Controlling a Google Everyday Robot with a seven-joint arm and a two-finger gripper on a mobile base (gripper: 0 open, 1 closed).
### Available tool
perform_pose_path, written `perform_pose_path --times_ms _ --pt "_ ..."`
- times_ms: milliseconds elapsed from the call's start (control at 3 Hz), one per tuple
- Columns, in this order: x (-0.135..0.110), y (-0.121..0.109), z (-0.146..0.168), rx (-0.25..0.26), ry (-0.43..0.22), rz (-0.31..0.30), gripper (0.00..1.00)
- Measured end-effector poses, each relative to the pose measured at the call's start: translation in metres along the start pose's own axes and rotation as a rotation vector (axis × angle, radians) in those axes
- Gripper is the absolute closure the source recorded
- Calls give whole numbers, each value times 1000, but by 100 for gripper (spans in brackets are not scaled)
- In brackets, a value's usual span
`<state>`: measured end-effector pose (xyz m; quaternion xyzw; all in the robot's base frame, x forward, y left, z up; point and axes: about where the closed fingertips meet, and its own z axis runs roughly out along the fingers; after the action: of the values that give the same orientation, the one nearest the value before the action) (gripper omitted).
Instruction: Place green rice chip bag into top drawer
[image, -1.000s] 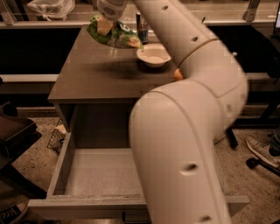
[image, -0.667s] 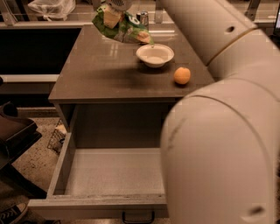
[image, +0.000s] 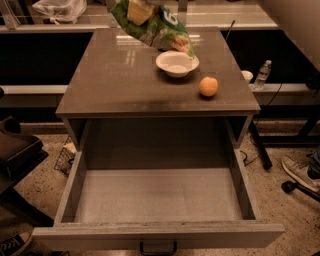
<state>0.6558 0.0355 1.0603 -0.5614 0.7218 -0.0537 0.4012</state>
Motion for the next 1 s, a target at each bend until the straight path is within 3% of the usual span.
perform_pose_path --times_ms 333,1000 --pt "34 65 -36 -10 53 12 100" --pt "37 64 -36 -7 61 21 100"
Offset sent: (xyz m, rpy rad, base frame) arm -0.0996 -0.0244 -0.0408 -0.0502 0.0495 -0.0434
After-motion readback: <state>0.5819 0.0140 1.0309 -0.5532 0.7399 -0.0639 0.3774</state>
